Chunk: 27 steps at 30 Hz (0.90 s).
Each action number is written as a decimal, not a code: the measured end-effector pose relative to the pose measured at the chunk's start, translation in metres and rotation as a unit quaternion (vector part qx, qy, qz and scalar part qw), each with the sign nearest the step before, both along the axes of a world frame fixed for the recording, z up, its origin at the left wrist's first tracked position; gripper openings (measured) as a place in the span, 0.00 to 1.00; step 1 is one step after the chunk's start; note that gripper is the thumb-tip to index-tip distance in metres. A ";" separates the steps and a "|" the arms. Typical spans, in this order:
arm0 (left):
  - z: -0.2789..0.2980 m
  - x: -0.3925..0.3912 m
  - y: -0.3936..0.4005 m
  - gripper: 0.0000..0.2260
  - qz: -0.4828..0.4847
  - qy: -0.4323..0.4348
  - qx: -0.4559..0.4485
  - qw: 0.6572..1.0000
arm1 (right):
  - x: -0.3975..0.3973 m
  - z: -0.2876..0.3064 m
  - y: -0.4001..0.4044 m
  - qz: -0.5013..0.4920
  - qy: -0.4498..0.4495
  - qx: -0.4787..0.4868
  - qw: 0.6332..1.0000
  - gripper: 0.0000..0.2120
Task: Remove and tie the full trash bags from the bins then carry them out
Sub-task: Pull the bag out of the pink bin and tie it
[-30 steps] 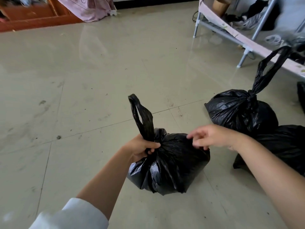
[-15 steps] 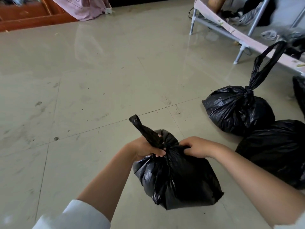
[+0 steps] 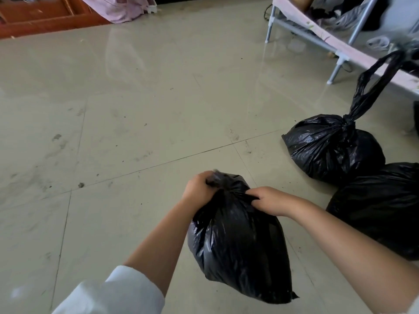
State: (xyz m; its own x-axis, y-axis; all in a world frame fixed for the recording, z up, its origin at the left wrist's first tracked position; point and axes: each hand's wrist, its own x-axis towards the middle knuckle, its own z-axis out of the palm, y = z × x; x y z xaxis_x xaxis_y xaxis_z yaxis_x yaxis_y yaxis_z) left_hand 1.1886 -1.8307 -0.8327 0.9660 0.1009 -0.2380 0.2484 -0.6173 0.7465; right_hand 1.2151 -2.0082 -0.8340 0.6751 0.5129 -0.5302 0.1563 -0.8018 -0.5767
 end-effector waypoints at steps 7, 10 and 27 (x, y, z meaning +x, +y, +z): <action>-0.017 -0.012 -0.007 0.14 0.114 0.110 -0.442 0.883 | -0.002 -0.006 -0.006 -0.005 -0.003 -0.031 1.000 0.13; -0.033 -0.016 -0.005 0.15 0.101 0.110 -0.430 0.890 | -0.002 -0.007 -0.008 0.040 0.022 -0.074 0.996 0.10; -0.038 -0.025 -0.005 0.06 0.128 -0.007 -0.399 0.908 | 0.017 0.000 0.028 0.054 -0.022 0.030 0.998 0.16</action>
